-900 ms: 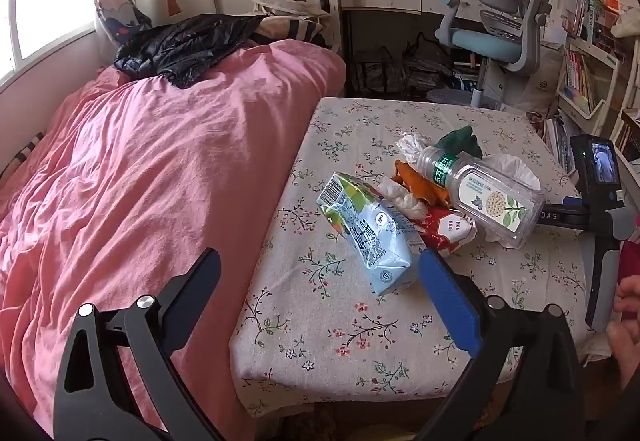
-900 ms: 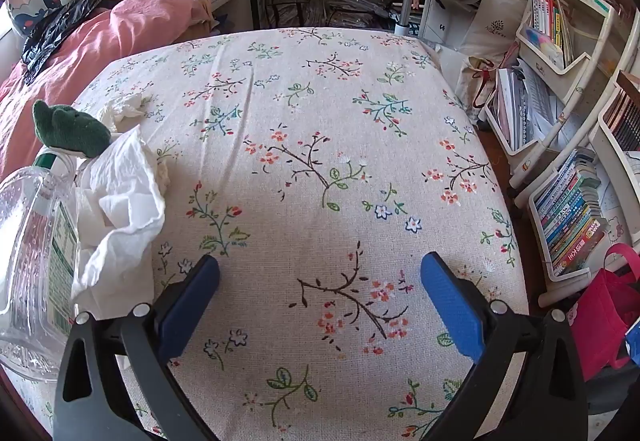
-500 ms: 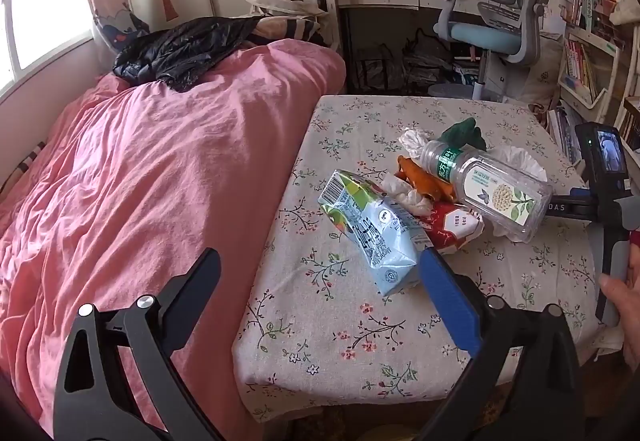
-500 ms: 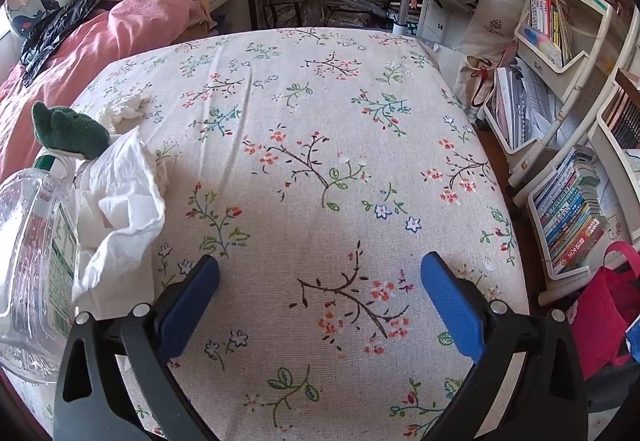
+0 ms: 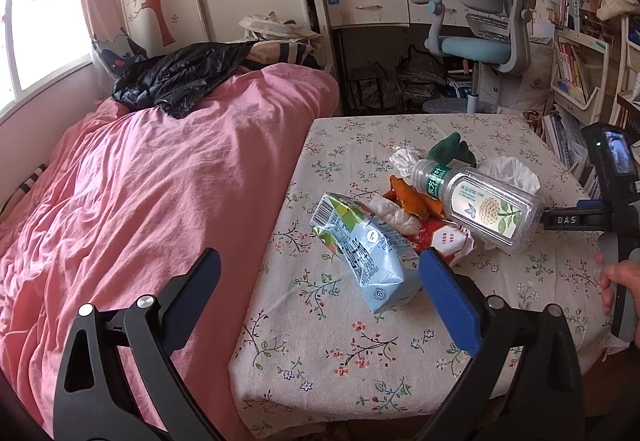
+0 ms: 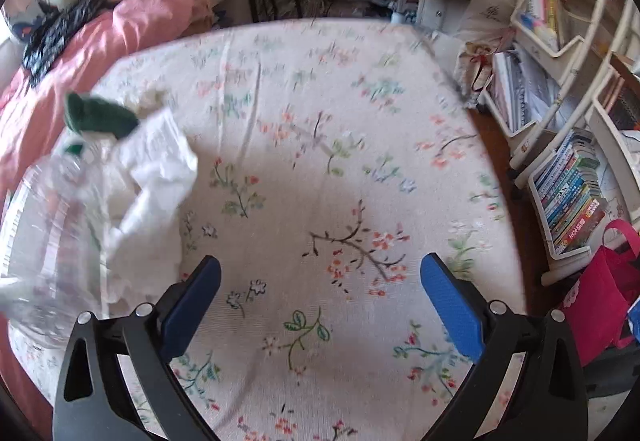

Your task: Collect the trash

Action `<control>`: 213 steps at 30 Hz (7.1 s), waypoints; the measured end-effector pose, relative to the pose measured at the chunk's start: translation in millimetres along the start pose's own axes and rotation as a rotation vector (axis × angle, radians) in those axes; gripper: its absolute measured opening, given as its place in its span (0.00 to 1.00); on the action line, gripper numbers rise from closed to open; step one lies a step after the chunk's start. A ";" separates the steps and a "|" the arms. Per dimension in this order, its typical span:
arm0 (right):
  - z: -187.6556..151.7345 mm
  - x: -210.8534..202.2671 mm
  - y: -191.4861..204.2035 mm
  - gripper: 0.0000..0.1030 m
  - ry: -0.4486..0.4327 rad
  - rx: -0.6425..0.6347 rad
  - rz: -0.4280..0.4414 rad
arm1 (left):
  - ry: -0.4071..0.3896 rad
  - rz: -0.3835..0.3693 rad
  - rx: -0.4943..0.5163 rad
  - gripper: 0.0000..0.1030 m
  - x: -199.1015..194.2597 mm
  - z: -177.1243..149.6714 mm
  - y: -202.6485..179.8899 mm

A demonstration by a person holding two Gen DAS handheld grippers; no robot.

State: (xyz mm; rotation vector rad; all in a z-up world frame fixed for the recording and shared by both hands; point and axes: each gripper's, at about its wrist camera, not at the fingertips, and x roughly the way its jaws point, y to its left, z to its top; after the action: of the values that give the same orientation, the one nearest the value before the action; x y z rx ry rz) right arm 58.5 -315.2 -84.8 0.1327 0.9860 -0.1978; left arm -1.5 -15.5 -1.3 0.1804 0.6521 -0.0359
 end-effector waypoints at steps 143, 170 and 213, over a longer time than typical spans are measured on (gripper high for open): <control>-38.7 -80.4 111.4 0.85 -0.208 -0.433 0.259 | 0.223 -0.190 -0.320 0.93 58.1 -1.6 58.2; -9.2 -56.2 57.6 0.53 -0.056 -0.135 0.593 | 0.299 -0.295 -0.270 0.37 117.2 28.1 14.2; -239.8 -118.8 118.3 0.55 0.211 -0.401 0.572 | 0.142 -0.390 -0.137 0.37 -61.0 -88.0 13.7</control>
State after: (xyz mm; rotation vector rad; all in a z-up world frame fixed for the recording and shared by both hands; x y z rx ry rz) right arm -173.6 -139.3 -113.7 0.0636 1.1378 0.5461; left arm -101.6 12.2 -30.8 -0.0788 0.8210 -0.3550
